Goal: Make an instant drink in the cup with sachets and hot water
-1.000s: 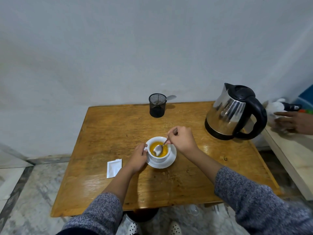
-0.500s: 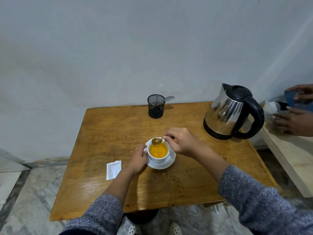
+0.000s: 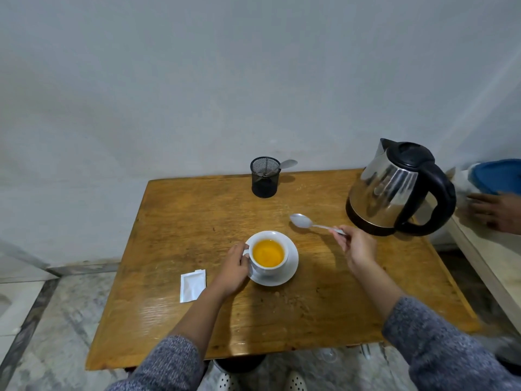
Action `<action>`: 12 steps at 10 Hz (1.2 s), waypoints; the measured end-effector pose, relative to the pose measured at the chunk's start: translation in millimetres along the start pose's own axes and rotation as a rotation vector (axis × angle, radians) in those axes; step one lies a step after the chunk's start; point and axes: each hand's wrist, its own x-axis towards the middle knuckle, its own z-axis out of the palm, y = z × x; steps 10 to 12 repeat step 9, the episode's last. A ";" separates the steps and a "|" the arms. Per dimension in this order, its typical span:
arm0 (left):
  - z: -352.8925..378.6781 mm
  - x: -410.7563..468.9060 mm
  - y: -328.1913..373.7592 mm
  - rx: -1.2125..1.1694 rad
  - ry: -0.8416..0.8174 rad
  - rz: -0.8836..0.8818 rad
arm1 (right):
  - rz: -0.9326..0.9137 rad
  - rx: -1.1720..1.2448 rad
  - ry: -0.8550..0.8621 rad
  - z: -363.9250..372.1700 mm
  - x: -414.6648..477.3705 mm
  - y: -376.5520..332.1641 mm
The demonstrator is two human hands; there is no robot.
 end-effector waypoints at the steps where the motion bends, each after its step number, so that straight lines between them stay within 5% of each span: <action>1: 1.2 -0.5 -1.3 -0.003 0.000 -0.016 | 0.141 -0.012 0.045 -10.0 12.0 20.2; 5: 5.0 -4.3 4.3 -0.011 0.034 -0.036 | -0.210 -1.205 -0.193 -19.3 1.5 64.3; 7: 8.3 -7.1 7.5 0.004 0.073 -0.034 | -0.307 -1.591 -0.363 -13.6 5.2 73.5; 9: 12.4 -17.0 10.7 0.014 0.271 0.018 | -0.376 -1.644 -0.330 -10.5 5.4 73.6; 12: 12.4 -17.0 10.7 0.014 0.271 0.018 | -0.376 -1.644 -0.330 -10.5 5.4 73.6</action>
